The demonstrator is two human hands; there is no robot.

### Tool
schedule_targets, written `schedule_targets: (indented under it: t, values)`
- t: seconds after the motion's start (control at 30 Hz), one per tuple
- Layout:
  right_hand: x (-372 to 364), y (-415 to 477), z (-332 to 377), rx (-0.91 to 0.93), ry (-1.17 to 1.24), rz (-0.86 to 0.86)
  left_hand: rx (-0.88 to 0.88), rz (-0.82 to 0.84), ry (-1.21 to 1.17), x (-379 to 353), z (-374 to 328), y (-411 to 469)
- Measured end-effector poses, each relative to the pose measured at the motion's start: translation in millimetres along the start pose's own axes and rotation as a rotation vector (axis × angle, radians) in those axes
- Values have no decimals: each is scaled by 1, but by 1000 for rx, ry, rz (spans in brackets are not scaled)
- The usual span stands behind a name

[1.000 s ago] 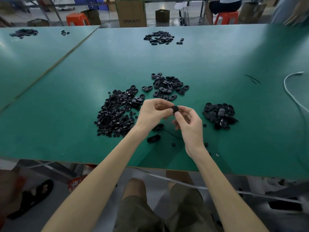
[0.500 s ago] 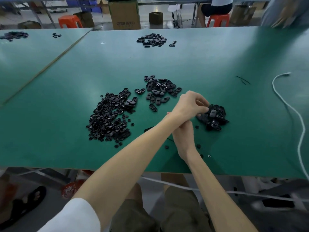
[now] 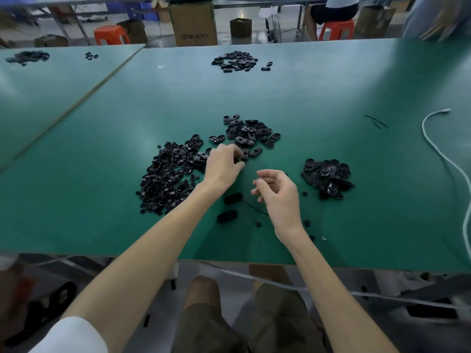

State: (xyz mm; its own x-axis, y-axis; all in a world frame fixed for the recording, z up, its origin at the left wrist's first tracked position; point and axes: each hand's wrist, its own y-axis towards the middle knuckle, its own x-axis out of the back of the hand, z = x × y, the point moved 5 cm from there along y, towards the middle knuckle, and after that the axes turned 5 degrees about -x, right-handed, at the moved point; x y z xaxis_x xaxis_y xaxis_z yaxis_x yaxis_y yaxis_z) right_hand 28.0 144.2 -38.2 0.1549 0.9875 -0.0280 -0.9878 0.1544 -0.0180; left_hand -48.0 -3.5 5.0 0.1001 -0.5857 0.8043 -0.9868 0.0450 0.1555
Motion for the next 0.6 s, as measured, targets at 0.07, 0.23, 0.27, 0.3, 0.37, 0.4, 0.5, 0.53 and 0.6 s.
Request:
schedule_targets:
  t: [0.07, 0.23, 0.27, 0.3, 0.37, 0.4, 0.5, 0.53, 0.6]
  values:
    - [0, 0, 1, -1, 4, 1, -14, 16, 71, 1, 13, -6]
    - [0, 0, 1, -4, 0, -3, 13, 6, -100, 9, 23, -18]
    - [0, 0, 1, -4, 1, -3, 7, 10, -111, 11, 23, -19]
    - [0, 0, 1, -3, 3, -4, -7, 16, -119, 12, 23, -21]
    - [1, 0, 1, -2, 8, -8, -44, 24, -161, 14, 21, -26]
    - [1, 0, 1, -1, 11, -9, -63, 18, -196, 15, 19, -29]
    - [1, 0, 2, 9, 14, -8, -95, -32, -347, 19, 13, -36]
    - [1, -1, 2, 13, 7, -7, -107, -31, -408, 19, 10, -38]
    - [-1, -1, 4, 19, -17, 11, -154, 1, -497, 17, 2, -43]
